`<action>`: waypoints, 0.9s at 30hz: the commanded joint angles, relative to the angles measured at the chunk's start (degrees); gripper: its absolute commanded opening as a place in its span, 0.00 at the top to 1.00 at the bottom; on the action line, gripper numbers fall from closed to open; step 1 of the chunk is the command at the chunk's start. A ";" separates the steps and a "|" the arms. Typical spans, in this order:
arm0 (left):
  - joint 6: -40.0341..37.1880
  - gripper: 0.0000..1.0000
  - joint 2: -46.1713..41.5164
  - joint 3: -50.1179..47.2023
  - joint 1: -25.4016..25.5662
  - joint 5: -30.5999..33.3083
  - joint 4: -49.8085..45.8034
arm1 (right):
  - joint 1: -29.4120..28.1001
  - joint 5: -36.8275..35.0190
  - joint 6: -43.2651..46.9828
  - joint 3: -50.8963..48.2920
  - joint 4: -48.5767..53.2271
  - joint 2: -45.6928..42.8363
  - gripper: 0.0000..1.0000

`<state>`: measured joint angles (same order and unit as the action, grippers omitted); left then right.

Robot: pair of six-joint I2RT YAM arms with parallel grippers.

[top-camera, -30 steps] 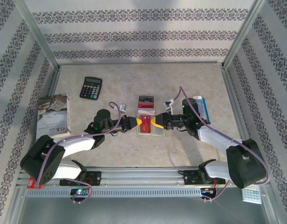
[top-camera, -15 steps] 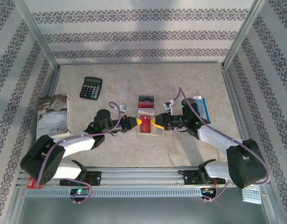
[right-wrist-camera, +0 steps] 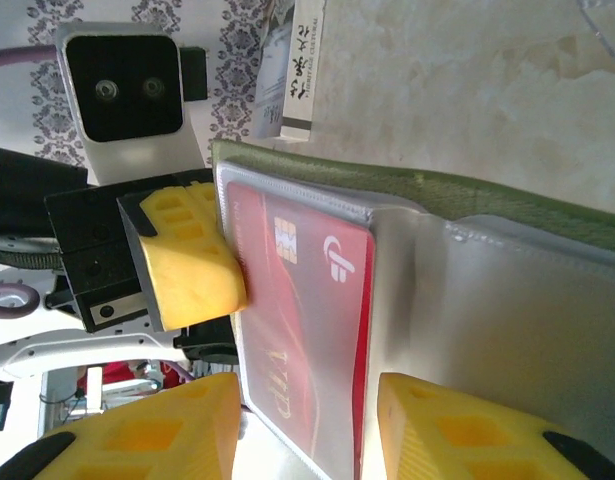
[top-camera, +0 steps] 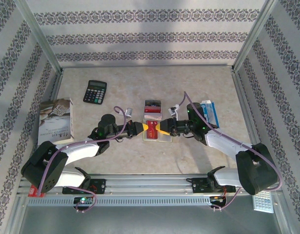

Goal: Take the credit cards out of the card holder

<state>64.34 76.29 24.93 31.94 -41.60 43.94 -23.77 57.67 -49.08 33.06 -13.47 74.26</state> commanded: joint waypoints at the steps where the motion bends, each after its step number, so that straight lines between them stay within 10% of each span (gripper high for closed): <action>1: -0.55 1.00 -1.05 1.26 0.93 -0.58 2.20 | -1.25 -0.61 0.79 1.61 -1.23 1.37 0.58; 27: 0.07 1.00 -0.10 0.38 0.96 -0.46 4.34 | 0.76 3.07 -3.76 -0.06 -8.16 -0.64 0.63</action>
<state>64.36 76.25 24.93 31.94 -41.39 44.97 -22.98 58.63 -51.29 33.21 -16.36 73.84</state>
